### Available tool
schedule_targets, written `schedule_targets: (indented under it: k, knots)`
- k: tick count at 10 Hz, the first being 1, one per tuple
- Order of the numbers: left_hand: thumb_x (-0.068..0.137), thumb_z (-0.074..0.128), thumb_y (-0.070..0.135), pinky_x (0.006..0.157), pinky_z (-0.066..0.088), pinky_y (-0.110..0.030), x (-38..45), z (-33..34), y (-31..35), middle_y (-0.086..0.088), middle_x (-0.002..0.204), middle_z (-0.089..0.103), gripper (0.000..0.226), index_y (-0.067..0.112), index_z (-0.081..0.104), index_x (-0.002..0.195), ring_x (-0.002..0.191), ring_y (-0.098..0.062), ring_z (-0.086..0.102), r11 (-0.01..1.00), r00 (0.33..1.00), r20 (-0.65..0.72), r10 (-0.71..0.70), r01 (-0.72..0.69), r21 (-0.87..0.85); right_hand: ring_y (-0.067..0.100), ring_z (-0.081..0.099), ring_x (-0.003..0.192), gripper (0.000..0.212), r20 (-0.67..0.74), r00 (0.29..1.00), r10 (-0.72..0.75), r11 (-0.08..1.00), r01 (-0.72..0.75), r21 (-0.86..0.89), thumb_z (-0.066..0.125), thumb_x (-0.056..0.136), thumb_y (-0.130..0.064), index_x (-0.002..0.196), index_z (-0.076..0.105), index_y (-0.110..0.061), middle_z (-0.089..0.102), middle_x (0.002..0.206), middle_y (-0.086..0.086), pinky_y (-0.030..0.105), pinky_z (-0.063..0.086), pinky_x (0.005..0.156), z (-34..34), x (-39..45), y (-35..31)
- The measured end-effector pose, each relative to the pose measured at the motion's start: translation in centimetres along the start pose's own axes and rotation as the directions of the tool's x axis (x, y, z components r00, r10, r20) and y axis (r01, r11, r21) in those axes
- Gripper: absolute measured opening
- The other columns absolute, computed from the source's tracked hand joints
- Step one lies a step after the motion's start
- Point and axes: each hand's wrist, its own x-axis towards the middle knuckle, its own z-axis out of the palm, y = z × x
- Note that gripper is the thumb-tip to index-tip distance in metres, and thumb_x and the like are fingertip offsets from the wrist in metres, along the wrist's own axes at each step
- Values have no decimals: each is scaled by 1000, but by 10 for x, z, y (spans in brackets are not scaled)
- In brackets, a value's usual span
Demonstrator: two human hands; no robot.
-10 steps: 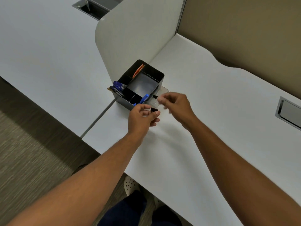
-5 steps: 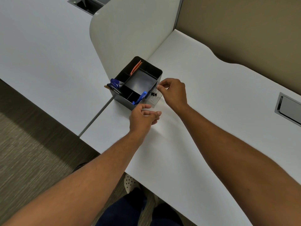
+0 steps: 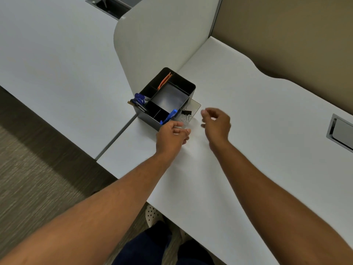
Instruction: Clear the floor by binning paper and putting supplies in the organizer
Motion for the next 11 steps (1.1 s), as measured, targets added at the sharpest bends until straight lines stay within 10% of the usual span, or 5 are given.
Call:
schedule_targets:
  k: [1,2,3,5,11]
  knots:
    - [96,71,26,68,60,-26,-7,-5,-4,1,86,69,21,14,69,113,68,-7,65,870,927,-91,365,-305,387,21,75,100,33,130,977,171,968,-191,160,73,97,-22,127,69,-10,73,120,7,32,66,83,10,-14,10]
    - [91,72,31,77,54,-31,-7,-23,-12,-8,103,64,29,14,69,115,89,-17,59,454,662,7,749,-522,722,20,74,105,36,159,973,169,958,-200,204,73,96,-20,131,68,-14,72,125,5,26,65,79,20,-18,8]
    - [89,69,42,110,45,-53,6,-46,-18,-17,142,51,60,15,53,140,132,-36,53,307,619,78,781,-489,816,21,73,110,40,176,971,161,954,-199,222,75,95,-18,134,67,-15,71,127,5,25,64,78,28,-18,7]
    - [99,62,48,126,26,-60,28,-78,-25,-16,155,51,71,8,41,155,151,-35,41,96,708,326,626,-485,869,23,72,112,42,165,976,142,966,-173,195,75,94,-16,135,66,-15,69,130,6,30,65,83,39,-15,3]
    - [96,71,38,121,40,-52,27,-86,-23,-18,154,51,72,6,41,154,141,-37,53,174,685,337,646,-562,809,12,72,98,46,214,971,107,990,-124,68,57,101,3,141,63,-19,66,138,1,29,63,91,59,-14,-12]
